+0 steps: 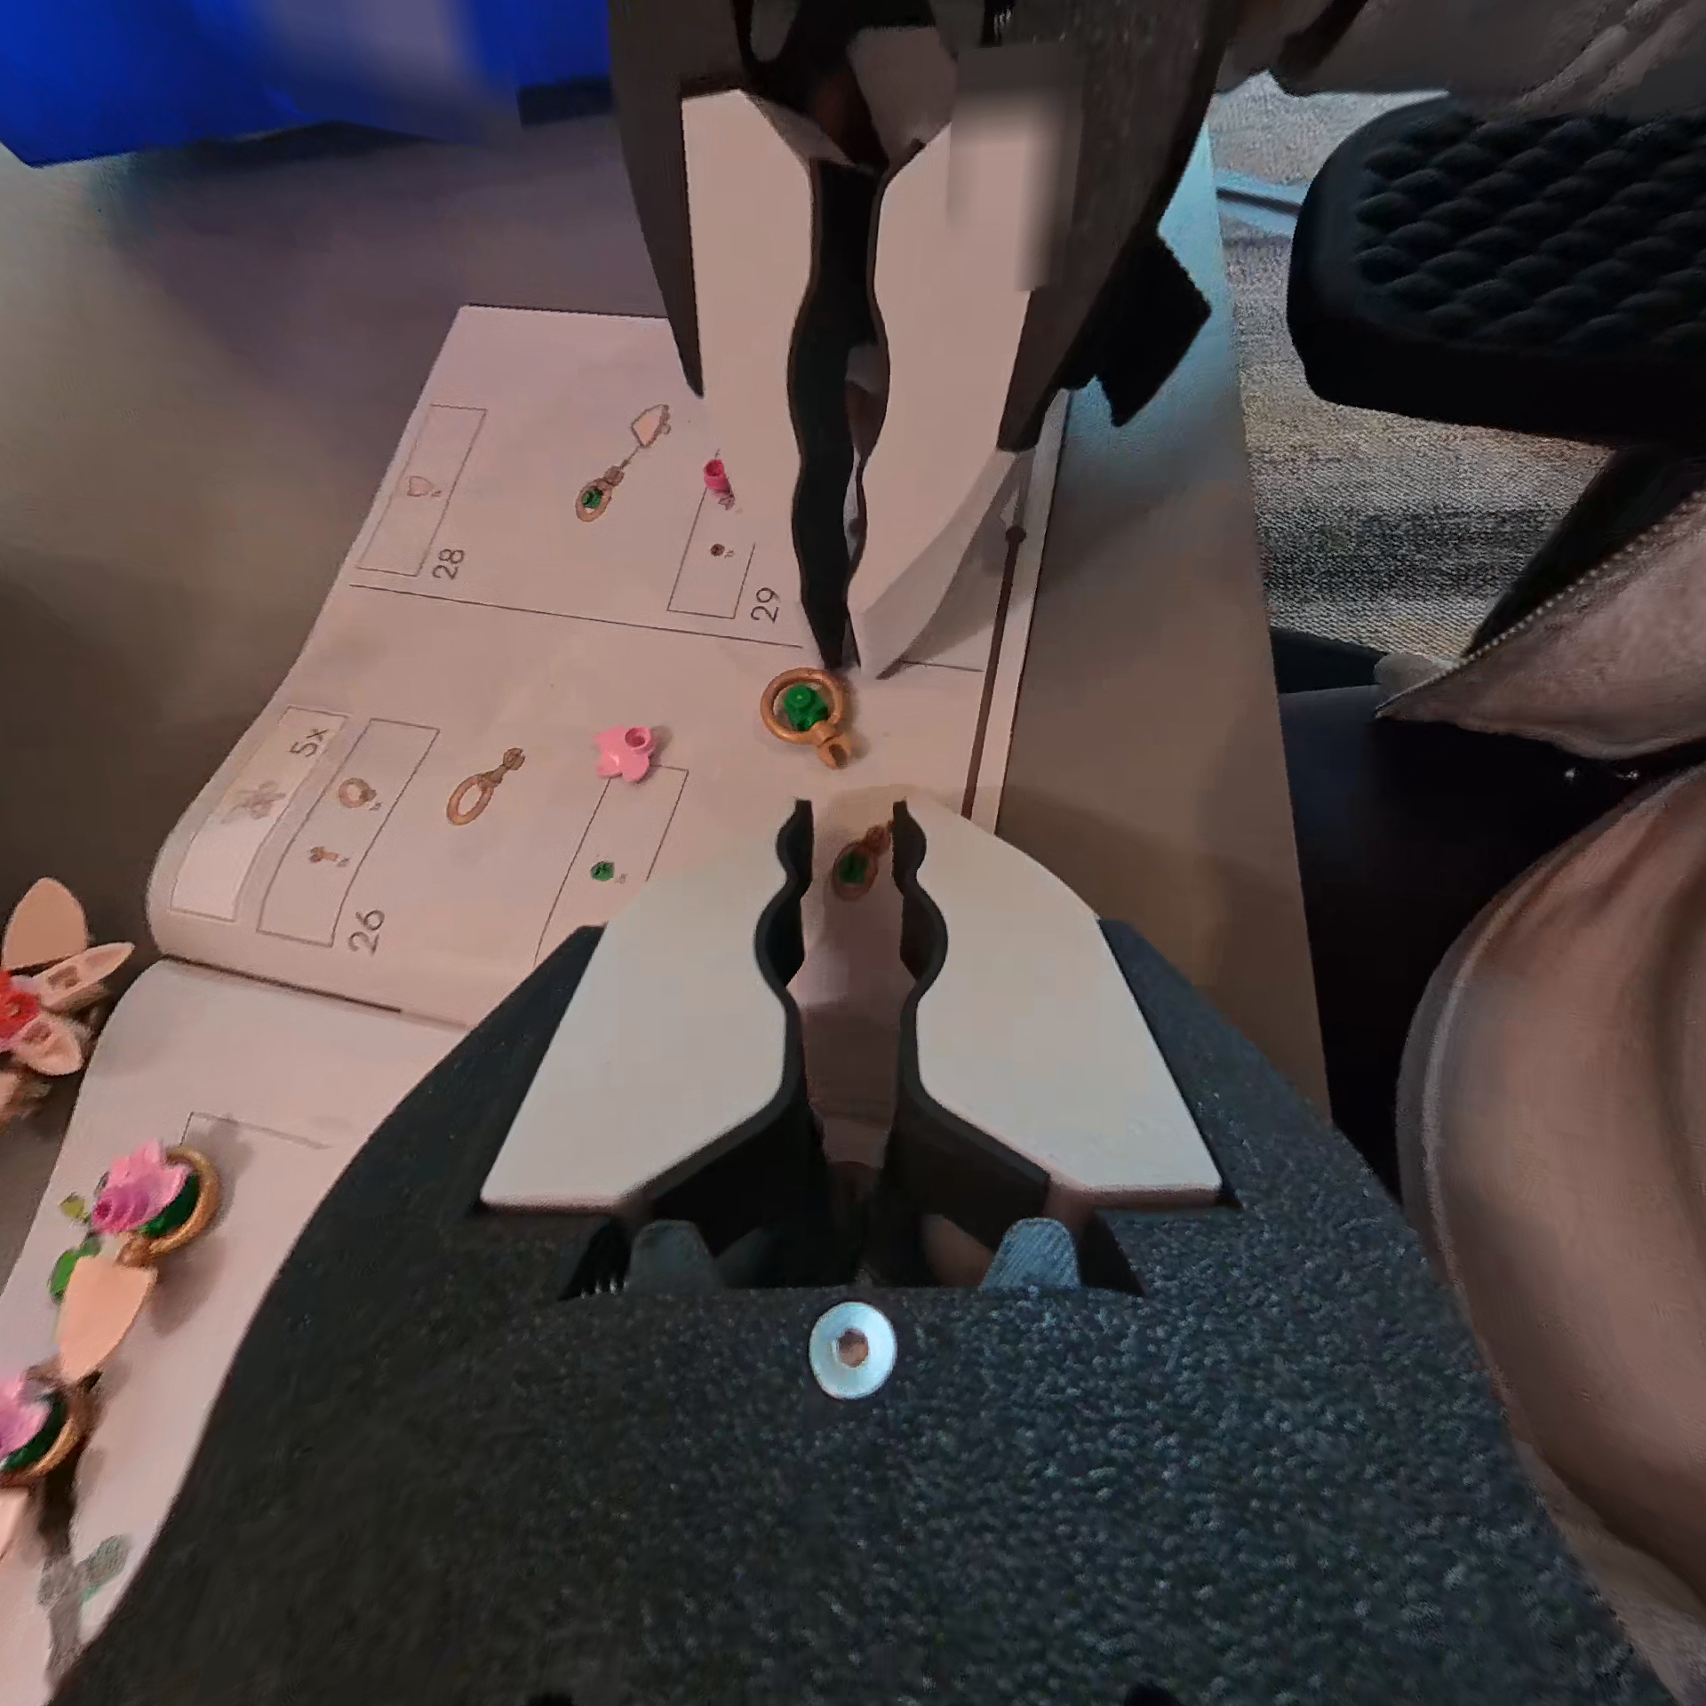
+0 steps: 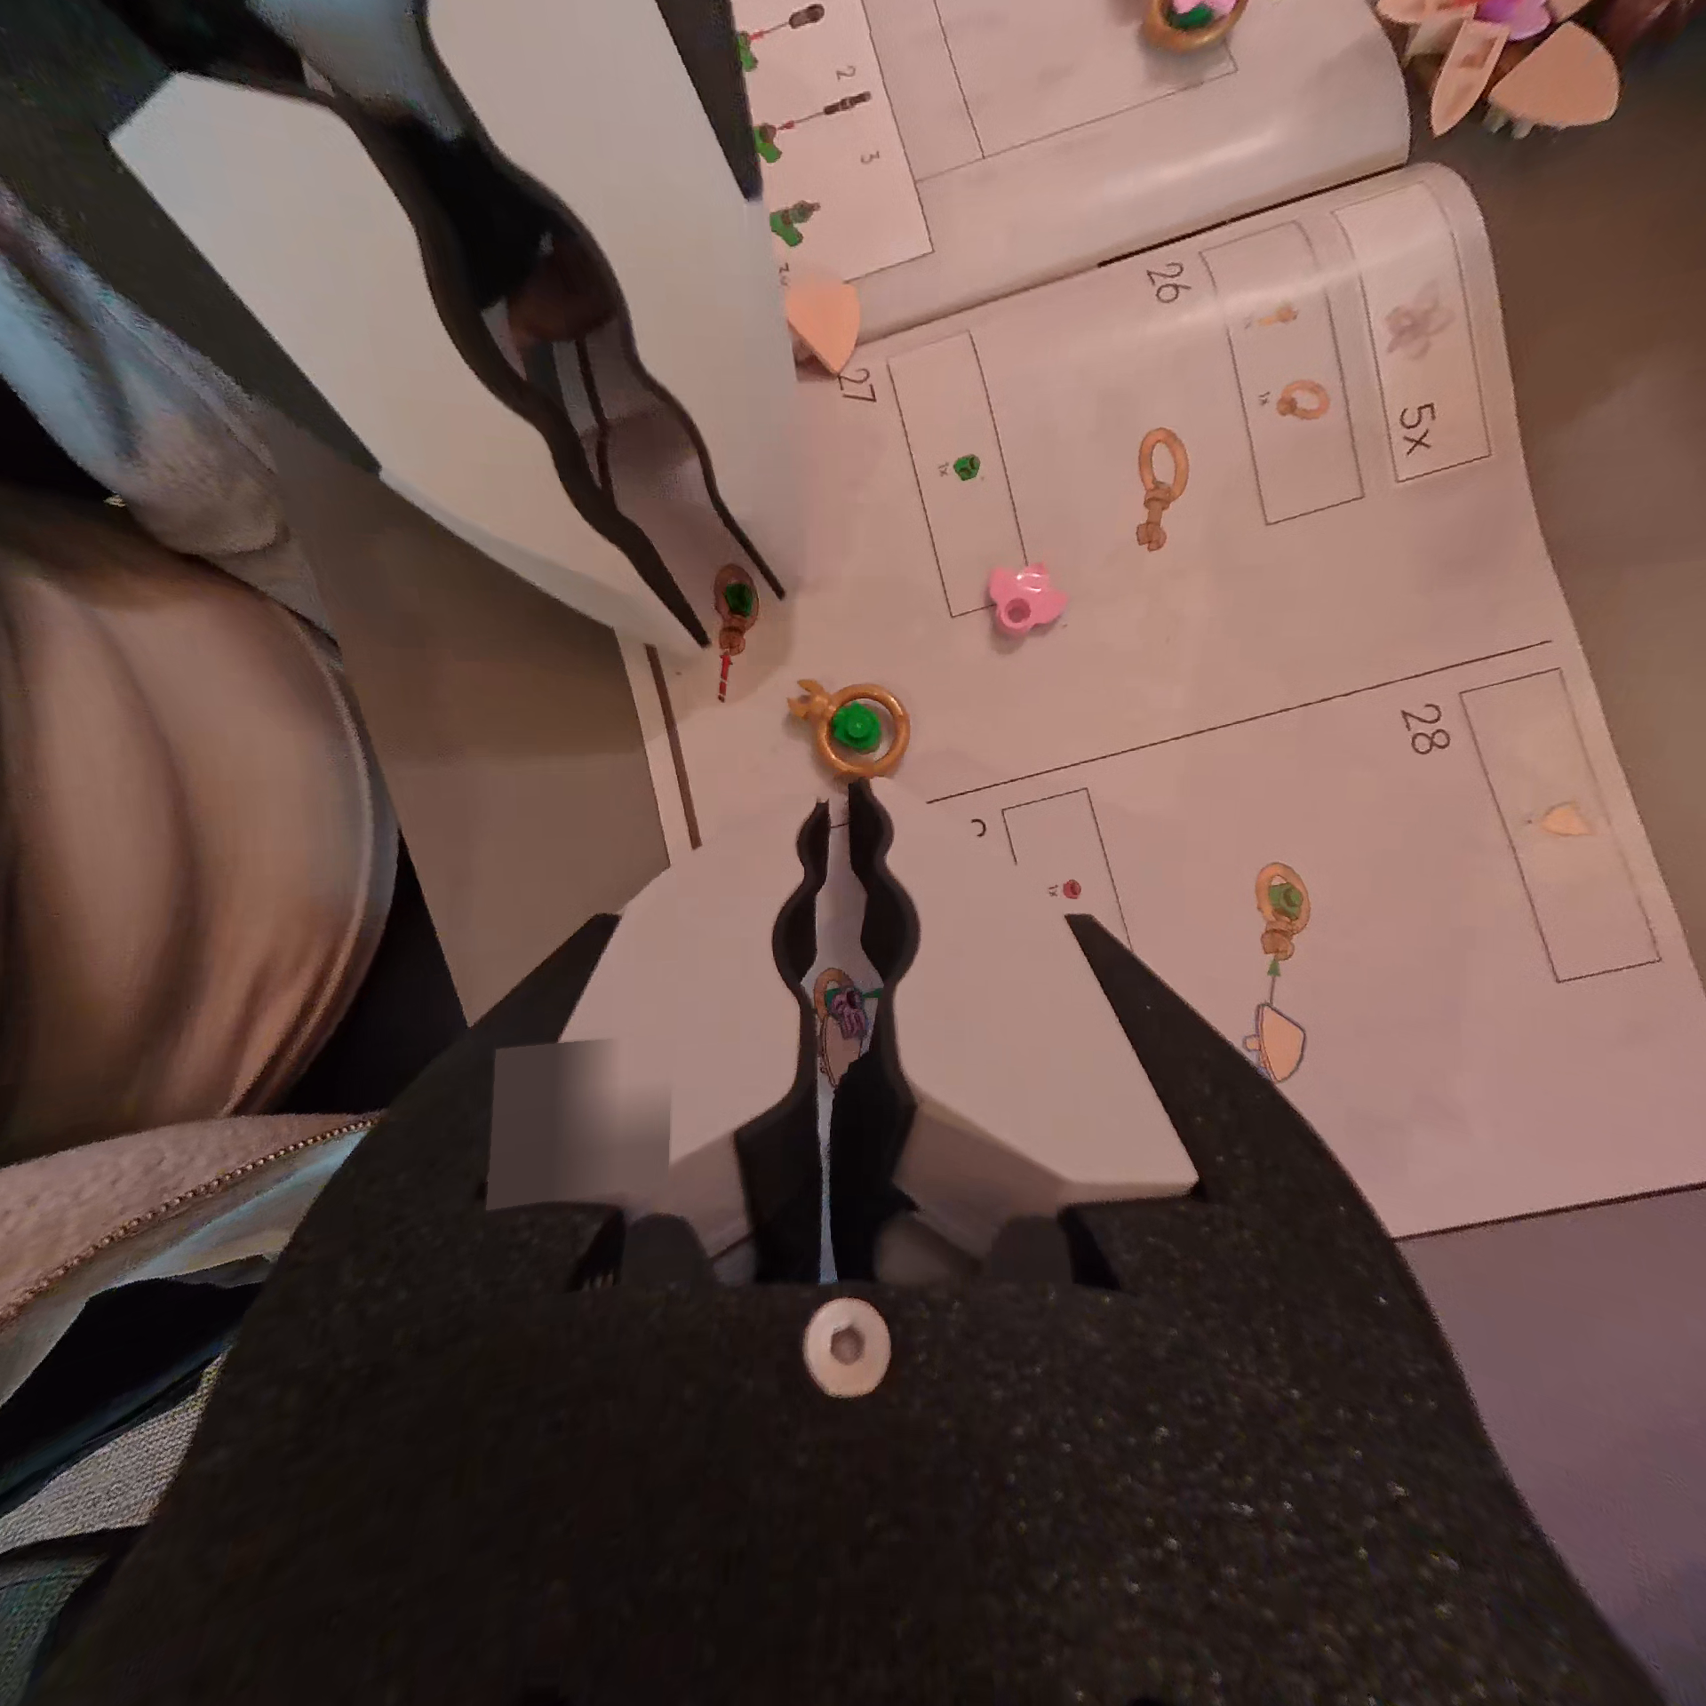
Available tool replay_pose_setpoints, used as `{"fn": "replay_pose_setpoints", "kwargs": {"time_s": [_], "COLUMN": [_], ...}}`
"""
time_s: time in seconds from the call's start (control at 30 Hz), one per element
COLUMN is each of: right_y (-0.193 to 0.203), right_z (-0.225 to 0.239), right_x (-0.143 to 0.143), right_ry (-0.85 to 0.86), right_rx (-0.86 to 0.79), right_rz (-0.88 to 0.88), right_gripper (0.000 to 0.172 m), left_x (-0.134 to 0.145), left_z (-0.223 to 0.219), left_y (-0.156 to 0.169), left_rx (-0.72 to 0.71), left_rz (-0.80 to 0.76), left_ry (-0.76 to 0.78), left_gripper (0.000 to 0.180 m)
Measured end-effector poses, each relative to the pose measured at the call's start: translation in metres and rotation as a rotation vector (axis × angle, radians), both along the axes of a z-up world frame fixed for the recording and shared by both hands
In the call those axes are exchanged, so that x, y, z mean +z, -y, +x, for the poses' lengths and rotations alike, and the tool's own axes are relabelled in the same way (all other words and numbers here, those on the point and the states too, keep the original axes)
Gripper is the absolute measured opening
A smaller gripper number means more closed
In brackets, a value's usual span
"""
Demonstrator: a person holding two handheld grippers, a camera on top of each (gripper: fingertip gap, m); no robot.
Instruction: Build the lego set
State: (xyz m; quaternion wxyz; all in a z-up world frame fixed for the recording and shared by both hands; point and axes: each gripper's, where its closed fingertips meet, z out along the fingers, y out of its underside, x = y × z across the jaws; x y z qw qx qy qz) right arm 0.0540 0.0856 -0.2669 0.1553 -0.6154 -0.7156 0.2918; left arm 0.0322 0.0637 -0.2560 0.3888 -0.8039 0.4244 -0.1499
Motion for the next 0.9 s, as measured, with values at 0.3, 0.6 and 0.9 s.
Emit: {"fn": "replay_pose_setpoints", "kwargs": {"time_s": [0.3, 0.6, 0.9], "right_y": [-0.006, -0.007, 0.002], "right_z": [-0.014, -0.009, -0.007], "right_x": [0.0, 0.007, 0.001], "right_ry": [-0.011, -0.026, -0.014], "right_rx": [0.073, 0.049, 0.017], "right_rz": [0.019, -0.013, -0.041], "right_gripper": [0.003, 0.001, 0.0], "left_x": [-0.005, 0.007, -0.006], "left_z": [0.025, -0.01, 0.004], "left_y": [0.007, -0.002, -0.003], "left_rx": [-0.042, 0.066, 0.027], "left_rz": [-0.169, -0.115, -0.201], "left_ry": [0.102, 0.089, 0.075], "left_gripper": [0.017, 0.016, 0.015]}}
